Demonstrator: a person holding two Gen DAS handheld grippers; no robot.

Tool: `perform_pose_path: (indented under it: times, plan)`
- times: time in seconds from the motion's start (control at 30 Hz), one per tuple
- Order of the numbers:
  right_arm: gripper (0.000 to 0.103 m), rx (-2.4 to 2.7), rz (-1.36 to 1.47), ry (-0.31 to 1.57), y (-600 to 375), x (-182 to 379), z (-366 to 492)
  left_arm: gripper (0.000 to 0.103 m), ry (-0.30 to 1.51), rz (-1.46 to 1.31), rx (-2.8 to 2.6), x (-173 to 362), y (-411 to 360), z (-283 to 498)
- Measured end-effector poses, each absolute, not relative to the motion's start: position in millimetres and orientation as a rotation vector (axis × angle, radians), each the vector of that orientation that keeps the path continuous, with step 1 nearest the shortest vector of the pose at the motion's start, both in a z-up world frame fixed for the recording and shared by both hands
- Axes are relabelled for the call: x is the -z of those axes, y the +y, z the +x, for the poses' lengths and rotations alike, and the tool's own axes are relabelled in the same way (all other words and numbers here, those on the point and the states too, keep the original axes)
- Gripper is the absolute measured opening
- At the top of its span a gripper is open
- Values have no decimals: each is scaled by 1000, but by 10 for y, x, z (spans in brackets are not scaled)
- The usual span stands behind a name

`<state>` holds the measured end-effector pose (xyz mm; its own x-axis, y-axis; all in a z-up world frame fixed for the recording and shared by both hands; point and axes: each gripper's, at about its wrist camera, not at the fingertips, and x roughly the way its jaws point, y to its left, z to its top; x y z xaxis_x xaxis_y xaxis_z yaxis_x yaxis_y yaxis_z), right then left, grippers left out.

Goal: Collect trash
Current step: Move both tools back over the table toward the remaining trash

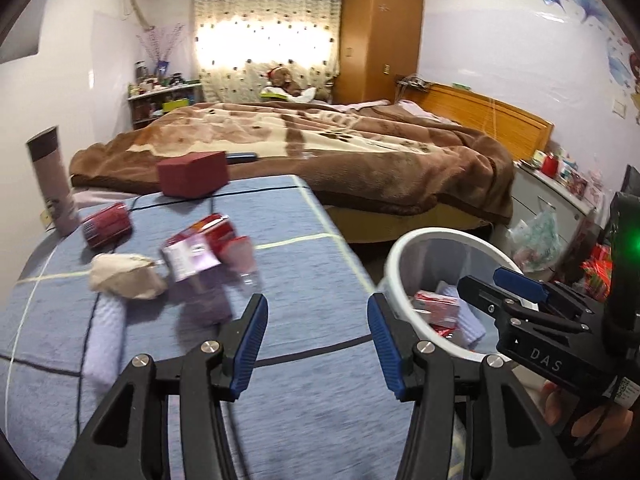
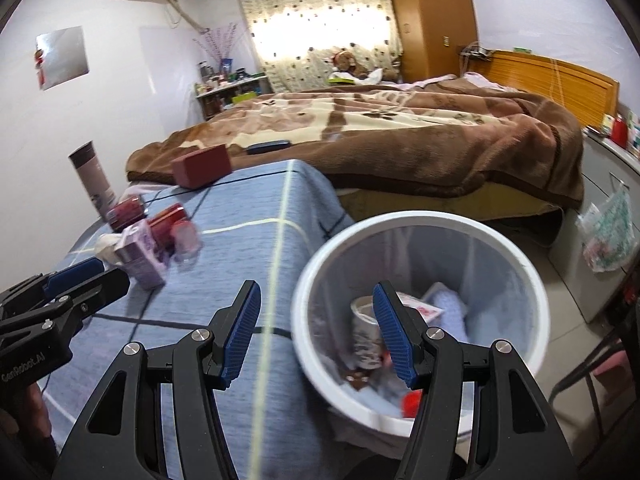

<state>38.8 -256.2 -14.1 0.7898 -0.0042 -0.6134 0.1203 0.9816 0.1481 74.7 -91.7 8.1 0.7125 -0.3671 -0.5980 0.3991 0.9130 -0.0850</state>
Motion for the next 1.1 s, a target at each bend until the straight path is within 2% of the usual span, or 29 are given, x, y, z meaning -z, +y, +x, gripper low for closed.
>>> perform_pose_path:
  times: [0.47, 1.1]
  plan:
    - [60, -49, 121, 672, -2033, 135, 542, 57, 649, -21, 245, -15, 4, 777]
    - [60, -174, 116, 699, -1345, 171, 878, 57, 737, -65, 134, 256, 705, 1072]
